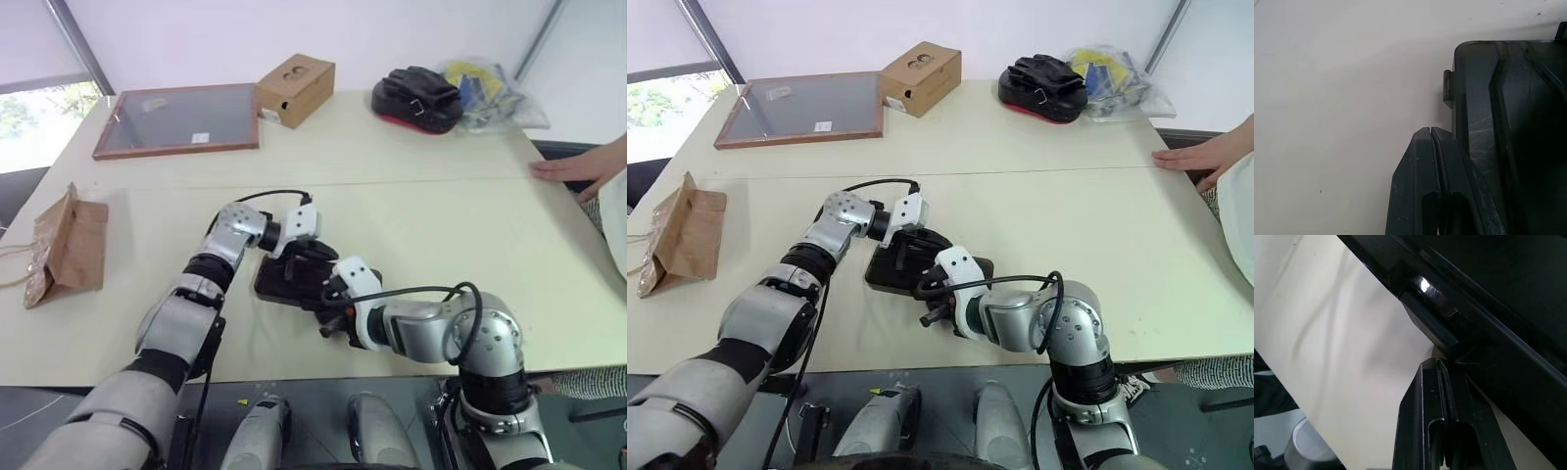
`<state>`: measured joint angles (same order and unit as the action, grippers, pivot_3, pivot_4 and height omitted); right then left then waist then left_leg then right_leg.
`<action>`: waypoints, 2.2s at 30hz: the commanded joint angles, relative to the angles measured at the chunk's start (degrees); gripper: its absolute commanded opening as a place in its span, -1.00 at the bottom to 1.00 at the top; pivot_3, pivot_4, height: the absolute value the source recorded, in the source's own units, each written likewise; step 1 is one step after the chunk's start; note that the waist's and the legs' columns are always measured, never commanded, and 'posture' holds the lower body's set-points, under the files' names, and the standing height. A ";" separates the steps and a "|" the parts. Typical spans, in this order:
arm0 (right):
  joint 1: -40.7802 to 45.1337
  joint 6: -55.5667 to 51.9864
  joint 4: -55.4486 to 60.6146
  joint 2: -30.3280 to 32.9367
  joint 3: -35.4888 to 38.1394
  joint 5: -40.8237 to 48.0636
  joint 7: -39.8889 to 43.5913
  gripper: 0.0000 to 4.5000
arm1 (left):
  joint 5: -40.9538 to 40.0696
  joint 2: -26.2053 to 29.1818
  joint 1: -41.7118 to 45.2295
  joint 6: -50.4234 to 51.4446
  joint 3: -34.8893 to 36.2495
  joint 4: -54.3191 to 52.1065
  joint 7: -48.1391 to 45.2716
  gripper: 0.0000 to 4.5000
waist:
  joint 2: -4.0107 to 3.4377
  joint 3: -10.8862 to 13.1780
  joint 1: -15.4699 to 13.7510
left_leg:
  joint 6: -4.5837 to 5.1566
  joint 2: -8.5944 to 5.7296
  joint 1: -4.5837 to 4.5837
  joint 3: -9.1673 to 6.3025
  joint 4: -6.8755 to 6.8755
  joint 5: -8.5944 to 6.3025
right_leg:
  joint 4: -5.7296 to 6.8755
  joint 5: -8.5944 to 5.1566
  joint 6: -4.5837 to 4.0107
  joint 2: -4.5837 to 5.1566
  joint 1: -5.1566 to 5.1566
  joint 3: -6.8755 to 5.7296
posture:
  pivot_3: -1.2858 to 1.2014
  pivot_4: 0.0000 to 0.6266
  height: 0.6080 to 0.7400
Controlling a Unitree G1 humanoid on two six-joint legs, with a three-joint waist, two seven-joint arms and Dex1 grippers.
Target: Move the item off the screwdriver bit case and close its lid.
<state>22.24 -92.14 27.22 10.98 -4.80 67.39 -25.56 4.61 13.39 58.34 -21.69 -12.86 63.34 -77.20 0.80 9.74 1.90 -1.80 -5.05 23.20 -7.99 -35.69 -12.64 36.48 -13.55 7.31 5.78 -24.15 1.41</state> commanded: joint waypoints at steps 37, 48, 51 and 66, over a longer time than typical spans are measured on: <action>6.20 16.64 6.90 8.68 -17.63 -37.31 14.30 -0.99 | 6.97 6.05 -13.99 2.60 -9.23 -7.29 -6.03 -1.00 | -0.22 -0.65 0.94 | 0.24 0.12 -0.91 -0.03 0.43 -0.17 | -0.33 -0.18 0.18 -0.08 0.83 0.02 | 0.03 -0.52 1.00; 6.90 13.27 9.52 12.48 -17.32 -33.22 25.41 -0.99 | 6.07 5.08 -11.16 2.30 -5.41 -6.28 3.88 -1.00 | -0.21 -0.69 0.65 | 0.24 0.35 -0.93 -0.01 0.45 -0.17 | -0.41 -0.19 0.19 -0.15 0.89 0.01 | 0.03 -0.52 1.00; 6.09 12.35 12.15 16.04 -15.51 -30.82 30.97 -0.99 | 4.51 4.97 -8.55 0.95 -2.12 -4.85 9.74 -1.00 | -0.22 -0.69 0.31 | 0.24 0.32 -0.89 -0.01 0.43 -0.17 | -0.47 -0.22 0.24 -0.14 0.92 0.01 | 0.03 -0.52 1.00; 5.93 13.53 9.20 31.69 4.24 -25.95 48.75 -0.99 | -17.45 11.98 -13.93 27.14 16.70 -33.82 17.50 -1.00 | 0.10 -0.27 -0.69 | 0.22 0.30 0.03 0.01 0.35 -0.17 | -0.44 -0.10 0.08 -0.10 0.01 0.02 | 0.03 -0.52 1.00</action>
<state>26.93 -80.98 36.73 42.41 -2.90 41.73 21.68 -8.69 24.92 45.69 0.04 2.02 37.57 -59.40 0.90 9.47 1.21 -1.59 -4.74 23.29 -7.99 -35.34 -12.80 36.08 -13.64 7.37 5.68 -24.27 1.42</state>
